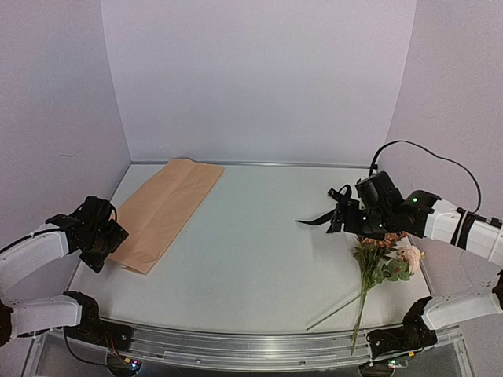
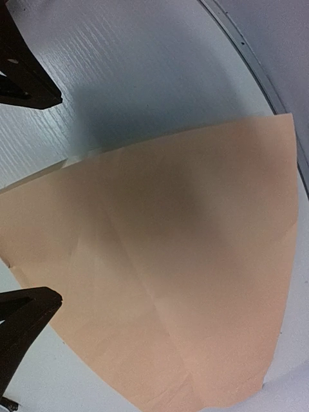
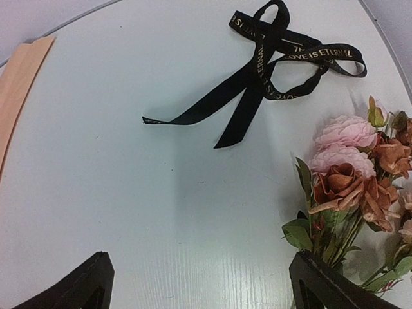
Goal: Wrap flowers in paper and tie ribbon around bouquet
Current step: Pick up the corner of the folded wrapping paper at the center of the board.
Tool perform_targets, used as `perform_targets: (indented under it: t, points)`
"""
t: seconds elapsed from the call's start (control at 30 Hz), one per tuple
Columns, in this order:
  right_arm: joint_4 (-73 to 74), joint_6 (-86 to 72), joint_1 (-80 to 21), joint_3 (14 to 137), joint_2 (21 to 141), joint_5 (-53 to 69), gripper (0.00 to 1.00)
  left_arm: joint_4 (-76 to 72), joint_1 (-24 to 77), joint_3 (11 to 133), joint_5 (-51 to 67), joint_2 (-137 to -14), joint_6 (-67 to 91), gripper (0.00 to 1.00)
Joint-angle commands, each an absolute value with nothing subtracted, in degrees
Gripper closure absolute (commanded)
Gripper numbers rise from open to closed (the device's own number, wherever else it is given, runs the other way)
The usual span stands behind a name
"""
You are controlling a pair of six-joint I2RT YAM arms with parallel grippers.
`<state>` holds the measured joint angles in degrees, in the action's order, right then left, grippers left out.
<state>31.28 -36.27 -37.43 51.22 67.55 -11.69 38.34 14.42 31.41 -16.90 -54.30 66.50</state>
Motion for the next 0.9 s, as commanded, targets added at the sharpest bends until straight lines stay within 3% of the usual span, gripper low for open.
perform_targets:
  t: [0.0, 0.6, 0.87]
  points:
    - [29.5, -34.8, -37.4, 51.0, 65.4, -12.1, 0.02, 34.8, 12.9, 29.2, -15.6, -55.5, 69.5, 0.0]
    - [28.7, -34.3, -37.5, 48.9, 64.0, -12.2, 0.02, 17.6, 4.1, 23.8, -3.9, -61.7, 66.7, 0.01]
    - [28.8, -34.1, -37.4, 49.5, 64.7, -12.0, 0.02, 11.6, 0.3, 20.9, 1.8, -63.1, 66.4, 0.09]
